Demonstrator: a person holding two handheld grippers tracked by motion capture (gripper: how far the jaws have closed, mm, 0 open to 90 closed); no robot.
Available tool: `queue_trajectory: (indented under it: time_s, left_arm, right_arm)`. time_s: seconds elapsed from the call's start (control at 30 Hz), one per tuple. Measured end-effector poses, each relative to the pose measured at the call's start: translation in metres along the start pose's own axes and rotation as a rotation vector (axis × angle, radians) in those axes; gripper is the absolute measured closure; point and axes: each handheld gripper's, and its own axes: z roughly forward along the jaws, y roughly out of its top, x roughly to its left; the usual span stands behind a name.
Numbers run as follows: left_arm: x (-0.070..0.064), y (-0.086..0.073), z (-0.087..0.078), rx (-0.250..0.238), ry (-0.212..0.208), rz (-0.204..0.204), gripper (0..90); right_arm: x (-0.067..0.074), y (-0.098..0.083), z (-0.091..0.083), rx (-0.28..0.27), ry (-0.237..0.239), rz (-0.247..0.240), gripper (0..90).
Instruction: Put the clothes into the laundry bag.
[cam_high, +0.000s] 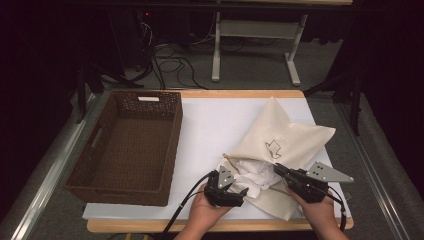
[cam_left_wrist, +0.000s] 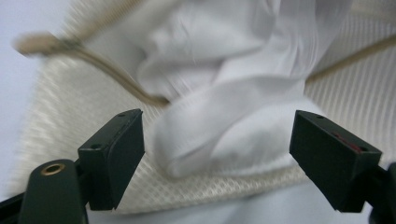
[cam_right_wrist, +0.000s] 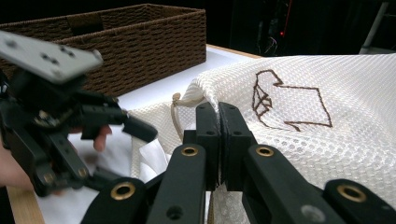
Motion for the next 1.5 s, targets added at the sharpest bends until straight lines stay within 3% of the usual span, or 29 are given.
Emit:
queue_trajectory:
  time_s: [0.07, 0.13, 0.2, 0.23, 0.3, 0.4, 0.6, 0.7, 0.73, 0.93, 1.2, 1.33, 1.37, 1.4, 1.5]
  left_arm:
    - [-0.002, 0.002, 0.003, 0.037, 0.008, 0.02, 25.5]
    - [-0.002, 0.003, 0.007, 0.081, -0.016, 0.015, 40.5]
    - [-0.002, 0.003, 0.007, 0.078, -0.029, 0.017, 60.6]
    - [-0.001, 0.003, 0.007, 0.077, -0.027, 0.014, 63.9]
    - [0.0, 0.002, 0.006, 0.076, -0.053, 0.006, 79.0]
    - [-0.002, 0.0, 0.004, 0.078, -0.063, 0.003, 85.8]
    - [-0.001, -0.004, -0.005, 0.071, -0.091, -0.038, 87.2]
    - [-0.003, 0.001, -0.015, 0.022, -0.104, -0.048, 87.2]
    - [-0.006, 0.007, -0.024, -0.025, -0.111, -0.049, 87.2]
    - [-0.017, 0.017, -0.037, -0.092, -0.109, -0.021, 87.2]
    - [-0.024, 0.021, -0.045, -0.126, -0.112, -0.023, 87.2]
    - [-0.029, 0.022, -0.027, -0.1, -0.081, -0.006, 87.1]
    - [-0.029, 0.022, -0.012, -0.079, -0.074, -0.01, 87.1]
    - [-0.029, 0.022, -0.012, -0.079, -0.074, -0.01, 87.1]
    - [-0.028, 0.022, 0.016, -0.024, -0.062, -0.042, 87.2]
  right_arm:
    - [0.0, 0.0, 0.0, 0.0, 0.001, 0.001, 89.2]
    - [0.0, 0.0, 0.0, 0.001, 0.003, -0.001, 89.2]
    - [0.001, 0.0, 0.001, 0.002, 0.003, -0.004, 89.2]
    - [0.002, 0.0, 0.001, 0.001, 0.004, -0.002, 89.2]
    - [0.003, 0.0, 0.001, 0.002, 0.006, -0.006, 89.3]
    - [0.005, 0.001, 0.0, -0.002, 0.014, -0.007, 89.2]
    - [0.009, 0.006, -0.005, -0.028, 0.034, -0.001, 89.3]
    - [0.012, 0.01, -0.009, -0.046, 0.044, -0.005, 89.2]
    - [0.014, 0.012, -0.01, -0.054, 0.054, -0.005, 89.3]
    - [0.02, 0.017, -0.012, -0.078, 0.084, -0.014, 89.3]
    - [0.033, 0.024, -0.016, -0.099, 0.118, -0.047, 89.3]
    - [0.034, 0.024, -0.015, -0.094, 0.118, -0.048, 89.3]
    - [0.033, 0.023, -0.015, -0.091, 0.112, -0.047, 89.3]
    - [0.033, 0.023, -0.015, -0.091, 0.112, -0.047, 89.3]
    - [0.031, 0.021, -0.015, -0.09, 0.108, -0.037, 89.3]
